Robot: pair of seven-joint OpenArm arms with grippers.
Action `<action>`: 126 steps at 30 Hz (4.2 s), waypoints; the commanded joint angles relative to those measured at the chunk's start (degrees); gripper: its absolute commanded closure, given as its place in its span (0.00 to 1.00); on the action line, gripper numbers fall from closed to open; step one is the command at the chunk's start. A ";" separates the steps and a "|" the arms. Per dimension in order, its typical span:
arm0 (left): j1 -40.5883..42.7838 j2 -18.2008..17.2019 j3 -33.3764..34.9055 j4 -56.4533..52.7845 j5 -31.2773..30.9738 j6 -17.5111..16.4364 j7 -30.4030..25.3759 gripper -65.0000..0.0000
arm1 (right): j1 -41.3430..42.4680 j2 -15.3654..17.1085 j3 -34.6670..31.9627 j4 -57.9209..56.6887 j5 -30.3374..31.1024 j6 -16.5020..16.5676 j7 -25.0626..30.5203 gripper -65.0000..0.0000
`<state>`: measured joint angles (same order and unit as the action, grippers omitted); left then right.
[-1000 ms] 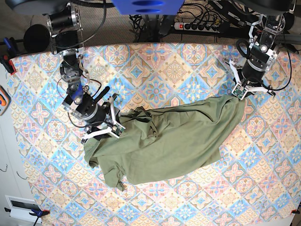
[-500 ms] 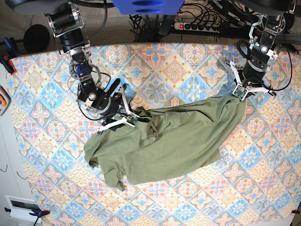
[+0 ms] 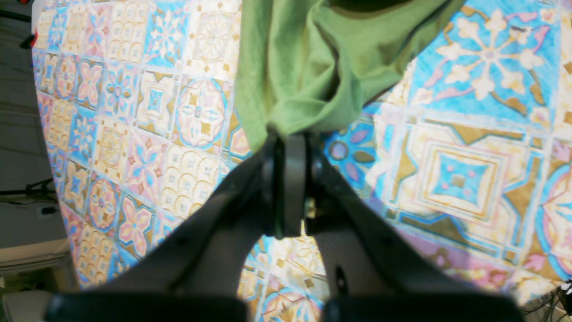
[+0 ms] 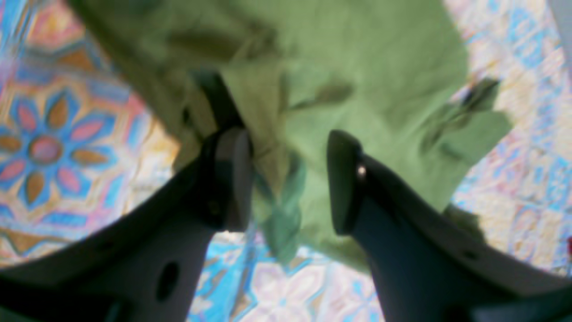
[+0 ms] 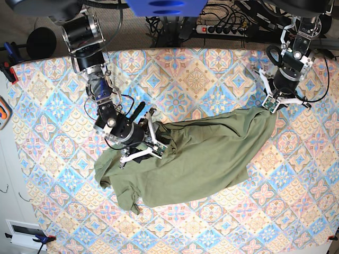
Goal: Layout the t-shirt on the table in an organized manner, then fold the t-shirt properly
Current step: 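Grasp the shirt's shoulder edge with the right gripper, then lift the shirt by both shoulders and drag it flat across the table, then release the shoulders and reposition both grippers along the collar edge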
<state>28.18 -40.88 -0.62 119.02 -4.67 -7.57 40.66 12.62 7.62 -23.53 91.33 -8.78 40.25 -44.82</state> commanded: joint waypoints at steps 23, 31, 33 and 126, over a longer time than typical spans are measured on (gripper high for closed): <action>-2.12 -1.01 -1.18 0.85 0.40 0.41 -0.97 1.00 | 4.12 -1.95 12.23 -7.59 0.38 -0.25 7.06 0.98; -10.82 -0.83 -4.70 0.85 0.40 0.41 -1.15 1.00 | 6.59 10.01 19.79 -0.91 0.73 -0.25 7.06 0.99; -13.20 -0.83 -4.70 0.85 0.40 0.41 -1.15 1.00 | 6.59 12.29 22.17 0.06 0.73 -0.25 7.06 0.99; 1.49 -9.71 22.56 0.49 12.53 0.14 7.03 1.00 | -34.56 36.65 22.87 7.62 -15.97 -0.25 -9.03 0.88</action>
<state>29.69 -49.50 22.65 118.93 6.44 -8.40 46.89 -22.26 42.65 -1.78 98.19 -22.33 40.49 -51.96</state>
